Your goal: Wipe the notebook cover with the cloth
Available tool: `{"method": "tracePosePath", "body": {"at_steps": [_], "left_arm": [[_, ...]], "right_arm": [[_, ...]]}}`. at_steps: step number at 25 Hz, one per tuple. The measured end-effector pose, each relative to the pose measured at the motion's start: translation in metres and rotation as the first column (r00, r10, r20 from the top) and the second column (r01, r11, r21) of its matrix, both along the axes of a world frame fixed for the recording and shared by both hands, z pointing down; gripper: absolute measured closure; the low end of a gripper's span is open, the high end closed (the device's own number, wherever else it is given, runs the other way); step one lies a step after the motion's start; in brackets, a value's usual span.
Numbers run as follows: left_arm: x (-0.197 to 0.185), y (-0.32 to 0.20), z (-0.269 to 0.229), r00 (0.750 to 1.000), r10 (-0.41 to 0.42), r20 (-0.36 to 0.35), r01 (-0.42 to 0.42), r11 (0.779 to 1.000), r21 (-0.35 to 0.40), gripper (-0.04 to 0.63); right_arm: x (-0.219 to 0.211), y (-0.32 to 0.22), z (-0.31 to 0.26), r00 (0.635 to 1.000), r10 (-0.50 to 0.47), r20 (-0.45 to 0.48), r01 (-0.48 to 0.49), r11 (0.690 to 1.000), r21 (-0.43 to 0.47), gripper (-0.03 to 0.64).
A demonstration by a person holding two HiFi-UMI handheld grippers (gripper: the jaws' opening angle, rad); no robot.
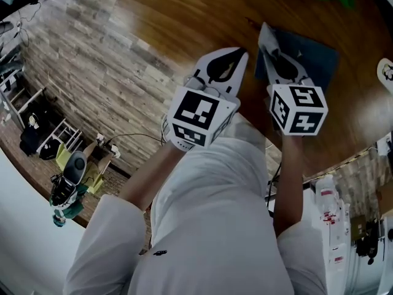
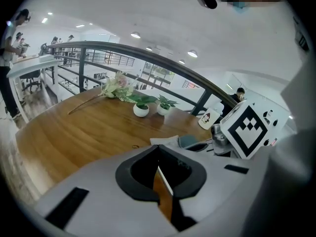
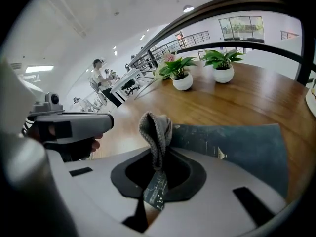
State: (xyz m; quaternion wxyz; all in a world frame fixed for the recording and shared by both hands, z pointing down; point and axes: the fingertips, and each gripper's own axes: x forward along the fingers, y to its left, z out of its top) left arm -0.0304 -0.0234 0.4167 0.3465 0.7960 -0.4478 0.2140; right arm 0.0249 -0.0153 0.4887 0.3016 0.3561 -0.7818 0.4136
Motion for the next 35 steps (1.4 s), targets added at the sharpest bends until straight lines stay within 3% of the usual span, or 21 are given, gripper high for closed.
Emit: {"method": "tracePosePath", "body": {"at_steps": [14,35], "left_arm": [[-0.004,-0.002,0.001,1.0,-0.008,0.012,0.008,1.0,0.009,0.575],[0.026,-0.004,-0.002,0.999,0.05,0.001,-0.05,0.999,0.011,0.575]], "right_arm": [[0.007,0.001,0.011,0.998,0.055,-0.016,-0.055,0.997,-0.06,0.578],[0.081,-0.006,0.007,0.978,0.195,-0.07,-0.199,0.978,-0.056,0.577]]}}
